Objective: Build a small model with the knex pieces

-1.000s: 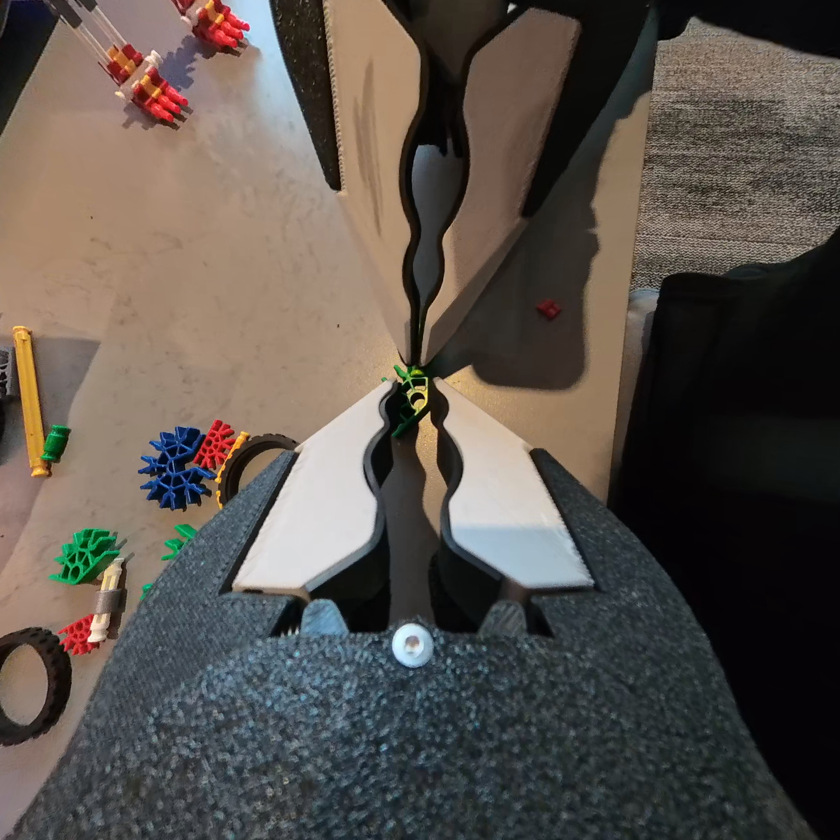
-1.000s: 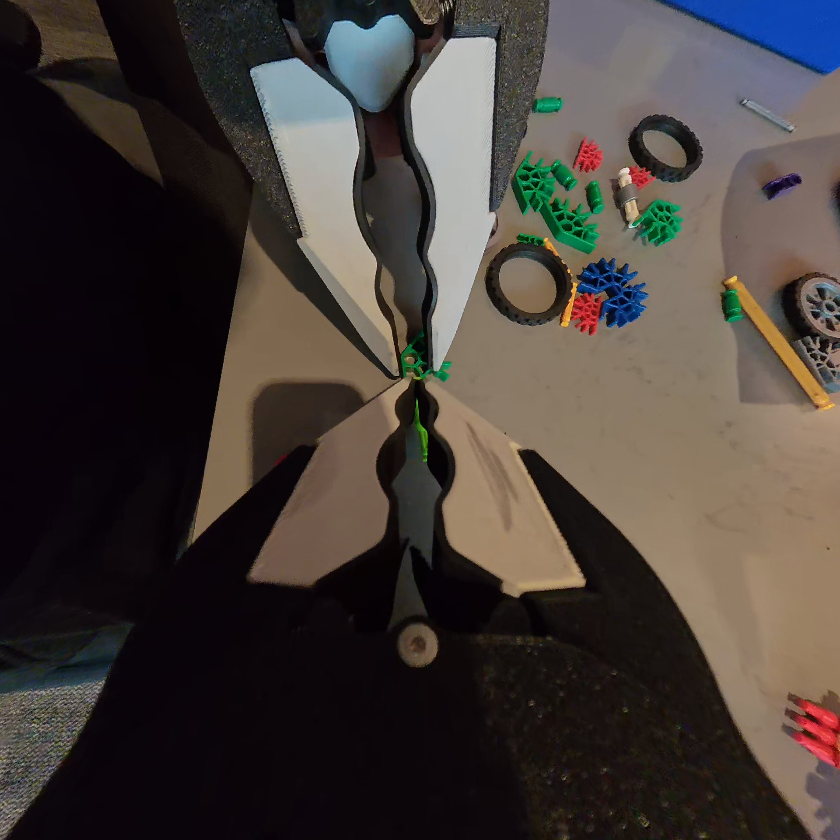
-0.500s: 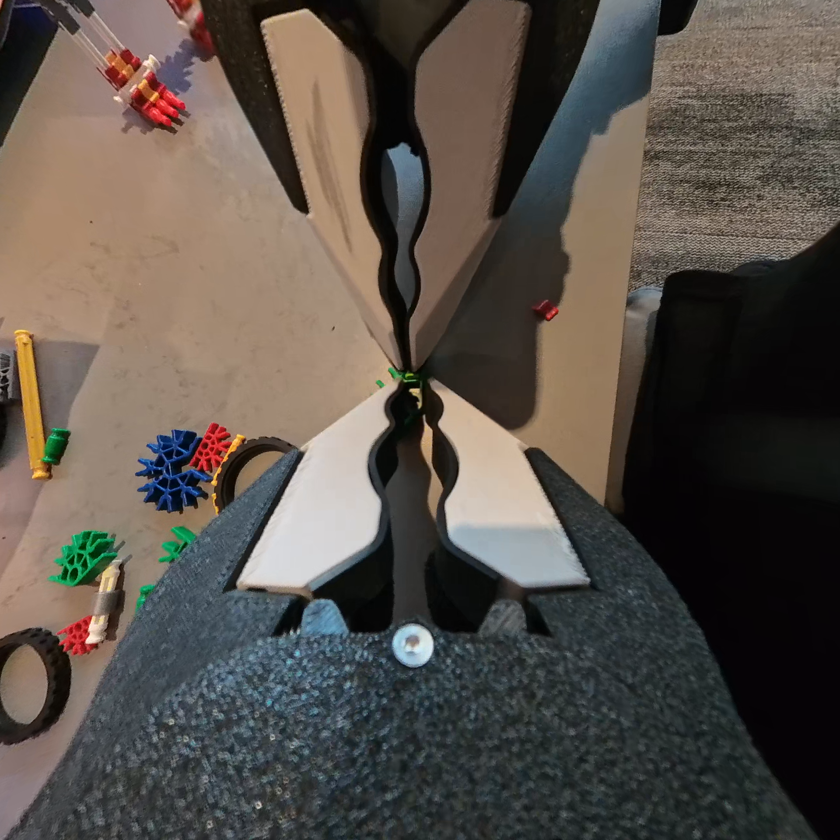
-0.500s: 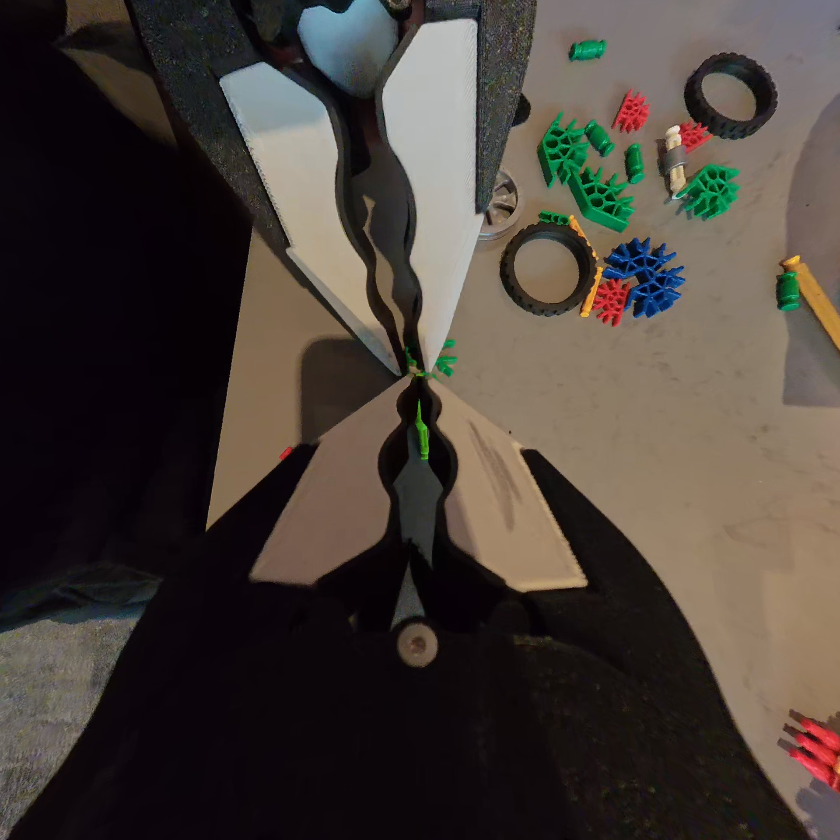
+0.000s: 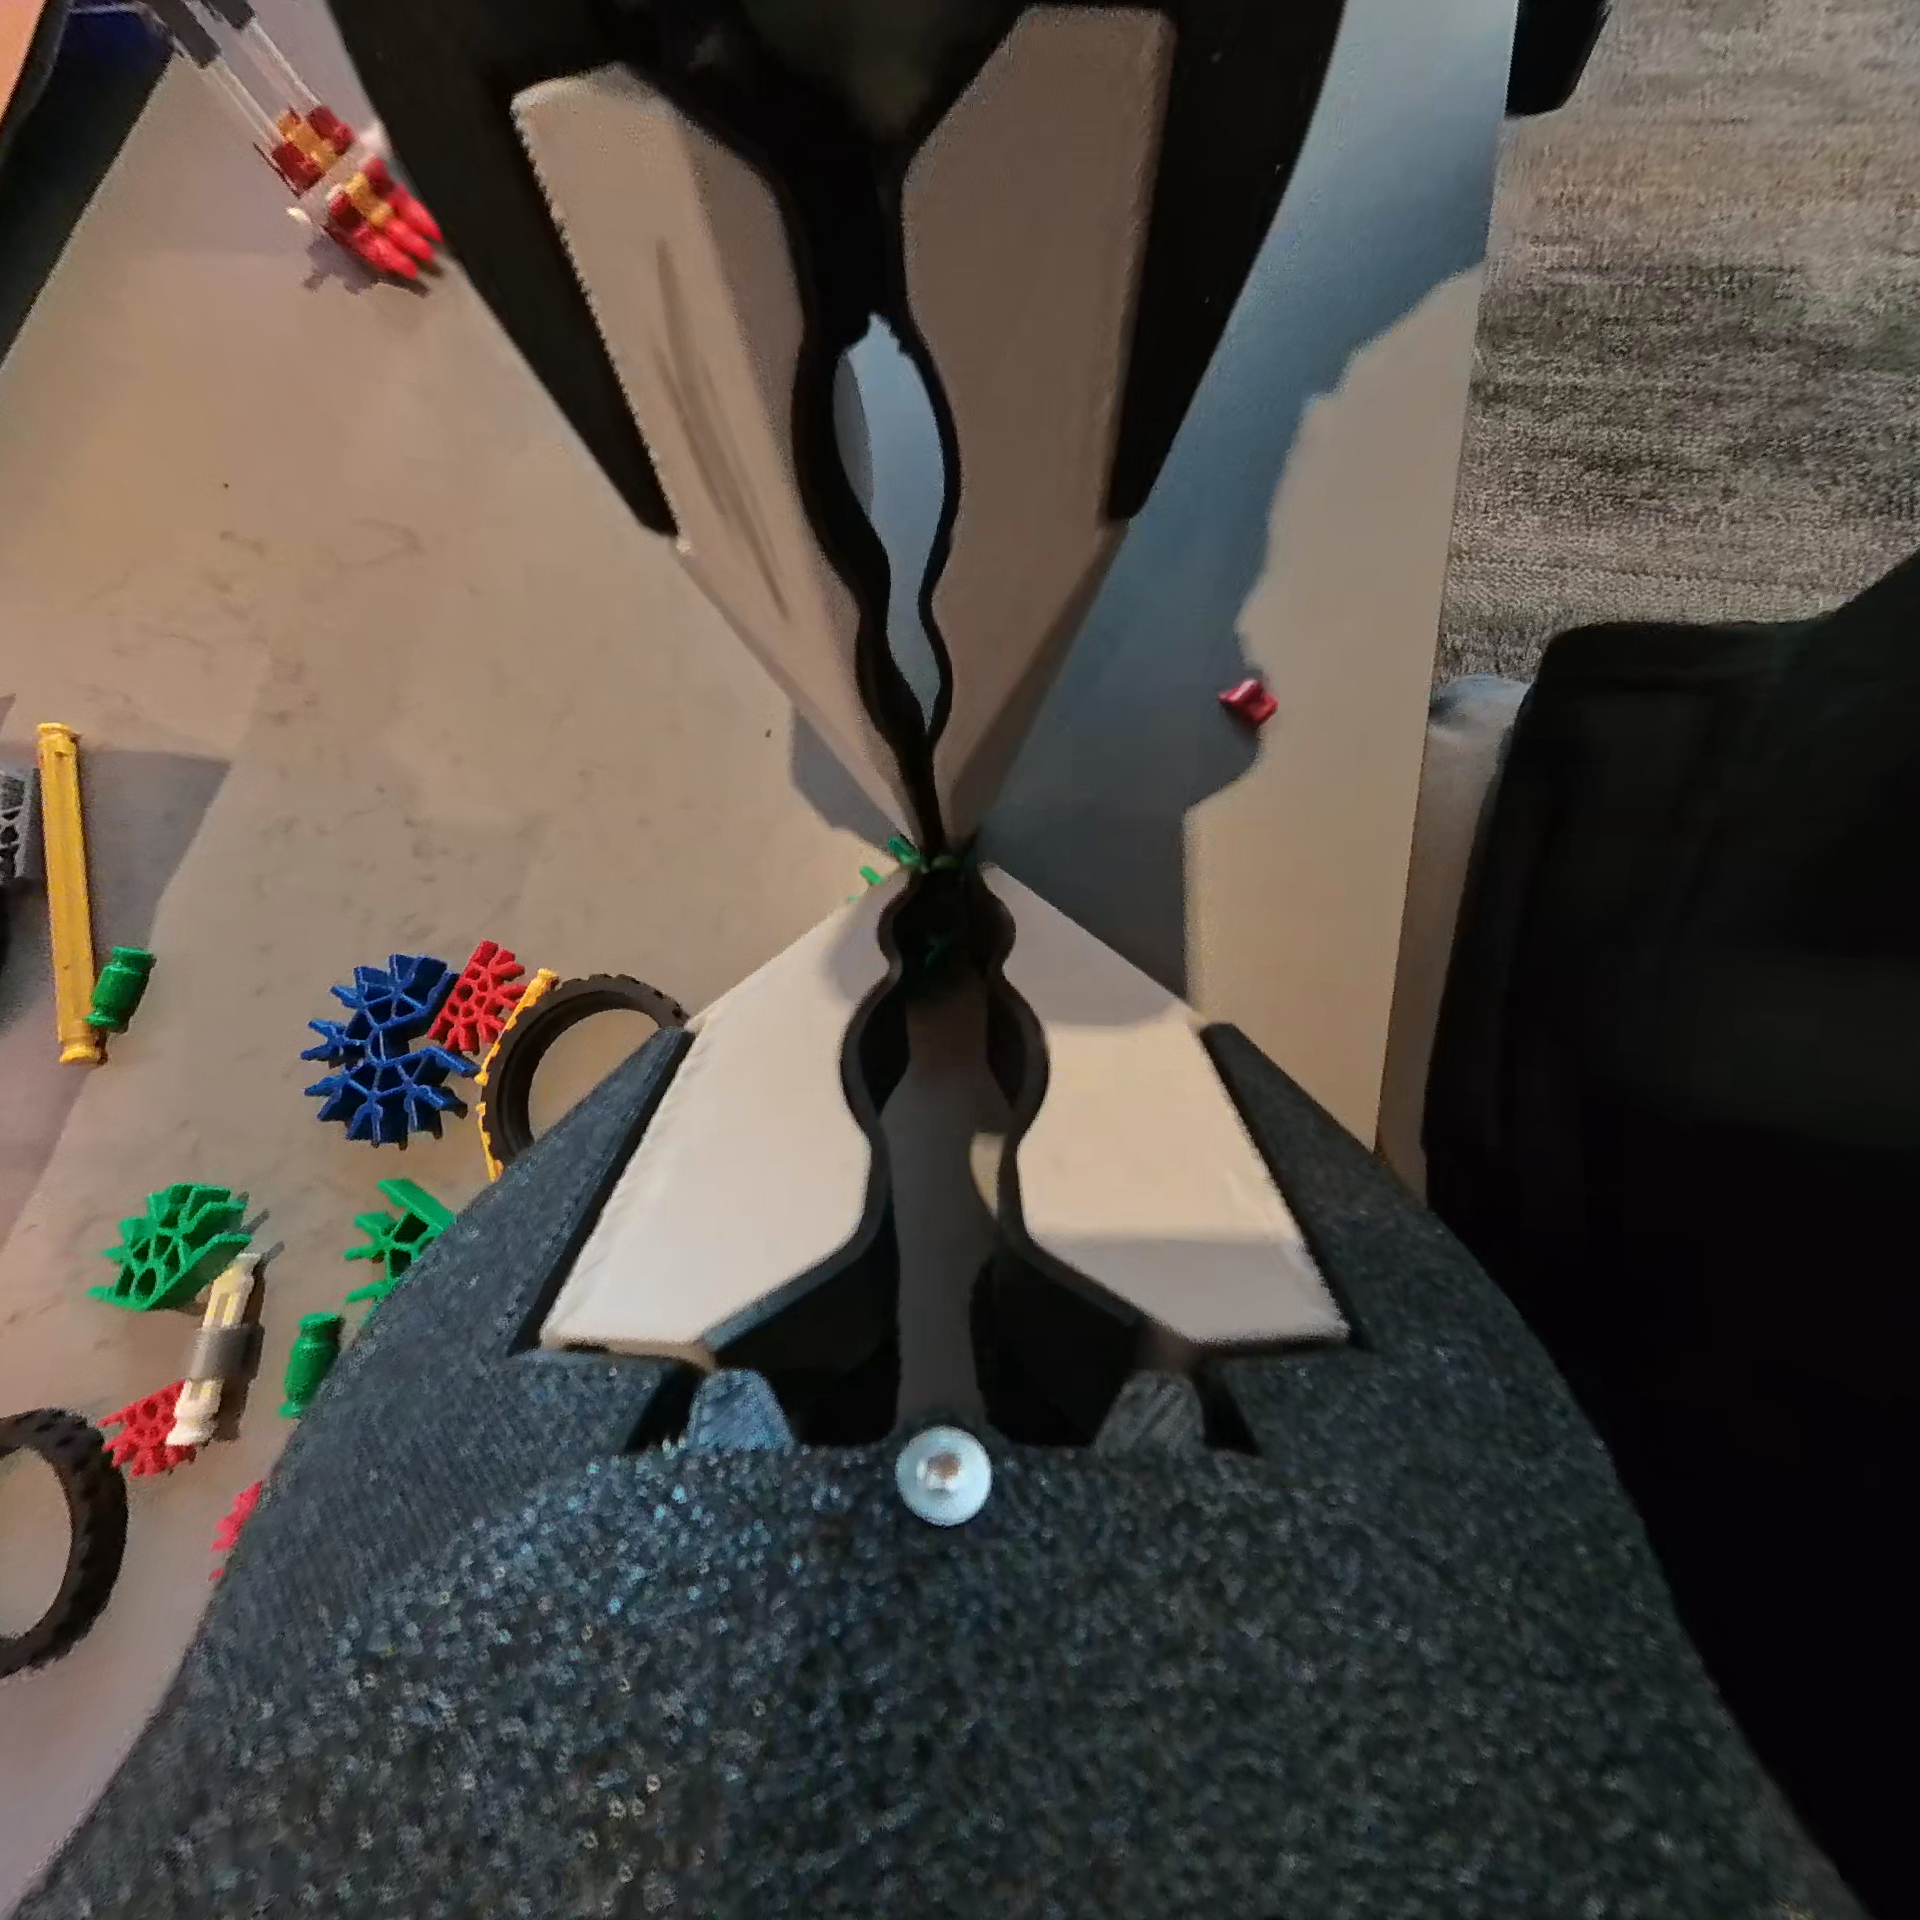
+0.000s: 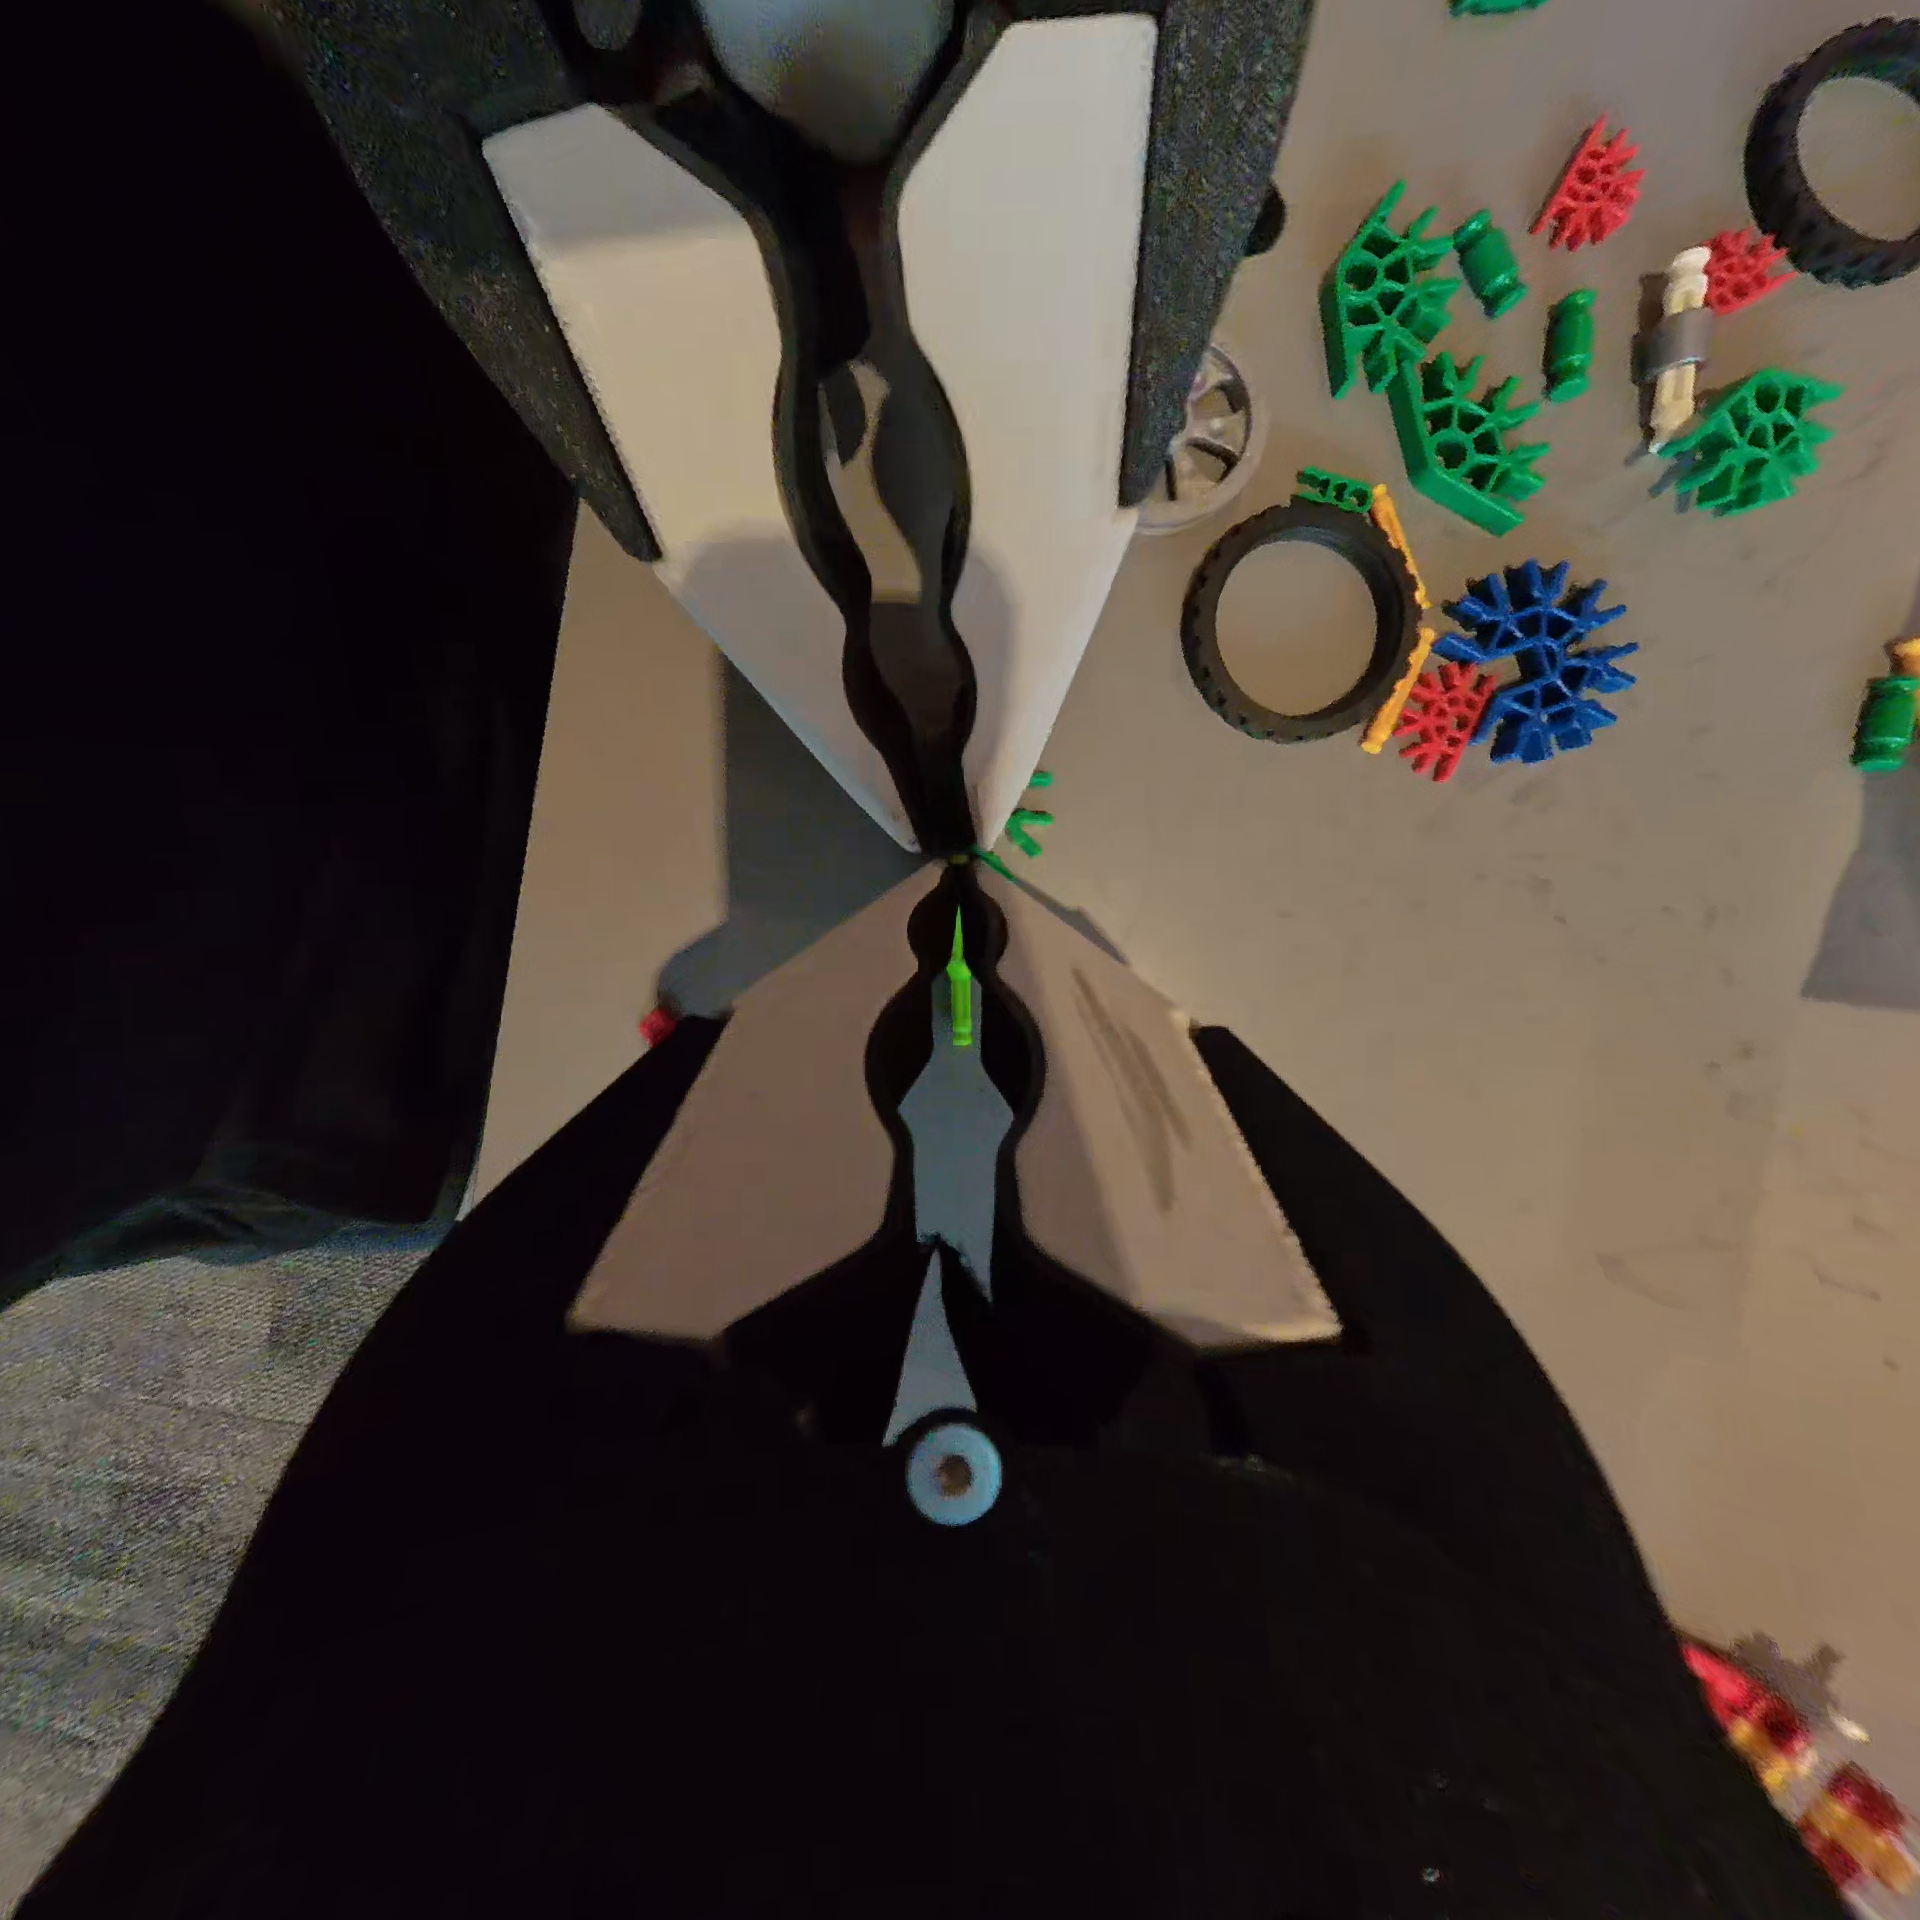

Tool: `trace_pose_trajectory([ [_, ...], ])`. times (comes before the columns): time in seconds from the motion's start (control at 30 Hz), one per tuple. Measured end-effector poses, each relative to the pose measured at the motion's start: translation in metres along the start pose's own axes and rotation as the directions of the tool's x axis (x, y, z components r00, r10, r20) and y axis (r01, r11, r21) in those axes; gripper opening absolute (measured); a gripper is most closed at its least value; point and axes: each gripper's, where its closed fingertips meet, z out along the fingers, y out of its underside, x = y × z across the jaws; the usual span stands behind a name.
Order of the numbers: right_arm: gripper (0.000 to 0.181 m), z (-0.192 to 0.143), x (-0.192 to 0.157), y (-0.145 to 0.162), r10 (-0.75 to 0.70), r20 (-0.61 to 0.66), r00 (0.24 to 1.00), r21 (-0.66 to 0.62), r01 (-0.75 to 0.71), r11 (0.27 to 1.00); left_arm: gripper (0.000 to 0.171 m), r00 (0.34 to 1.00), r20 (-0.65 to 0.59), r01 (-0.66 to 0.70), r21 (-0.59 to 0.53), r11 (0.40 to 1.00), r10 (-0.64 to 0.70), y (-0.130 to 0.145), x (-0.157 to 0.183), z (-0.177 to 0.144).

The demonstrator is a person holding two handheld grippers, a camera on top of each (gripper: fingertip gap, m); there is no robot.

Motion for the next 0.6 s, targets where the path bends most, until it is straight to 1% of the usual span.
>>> trace_pose_trajectory([
  [0.03, 0.0, -0.002, 0.003, 0.002, -0.001, -0.032, 0.999, -0.003, 0.001, 1.0, 0.007, 1.0, 0.003, 0.009, 0.013, 1.0, -0.009, 0.0, 0.0, 0.0],
  [0.07, 0.005, -0.004, 0.006, 0.003, 0.006, -0.062, 0.998, 0.001, -0.006, 1.0, 0.007, 1.0, 0.003, 0.015, 0.019, 1.0, -0.015, -0.001, 0.0, 0.0],
  [0.1, 0.011, -0.007, 0.008, 0.003, 0.023, -0.077, 0.997, 0.019, -0.022, 1.0, 0.007, 1.0, 0.005, 0.014, 0.018, 1.0, -0.014, 0.0, -0.001, 0.0],
  [0.2, 0.015, -0.015, 0.01, 0.011, 0.036, -0.108, 0.993, 0.033, -0.033, 0.999, 0.007, 1.0, 0.01, 0.011, 0.008, 1.0, -0.011, 0.001, -0.003, 0.0],
  [0.3, 0.014, -0.014, 0.011, 0.019, 0.045, -0.125, 0.991, 0.018, -0.043, 0.999, 0.007, 1.0, 0.013, 0.003, -0.001, 1.0, -0.003, 0.001, -0.005, 0.0],
  [0.33, 0.01, -0.012, 0.014, 0.024, 0.042, -0.145, 0.989, -0.006, -0.043, 0.999, 0.007, 1.0, 0.012, 0.003, -0.001, 1.0, -0.003, 0.0, -0.005, 0.001],
  [0.37, 0.004, -0.009, 0.013, 0.026, 0.038, -0.138, 0.99, -0.01, -0.04, 0.999, 0.007, 1.0, 0.014, 0.006, 0.0, 1.0, -0.006, 0.0, -0.006, 0.001],
  [0.6, 0.003, -0.011, 0.012, 0.028, 0.039, -0.11, 0.993, 0.023, -0.037, 0.999, 0.007, 1.0, 0.02, 0.003, -0.008, 1.0, -0.003, -0.003, -0.009, 0.004],
])
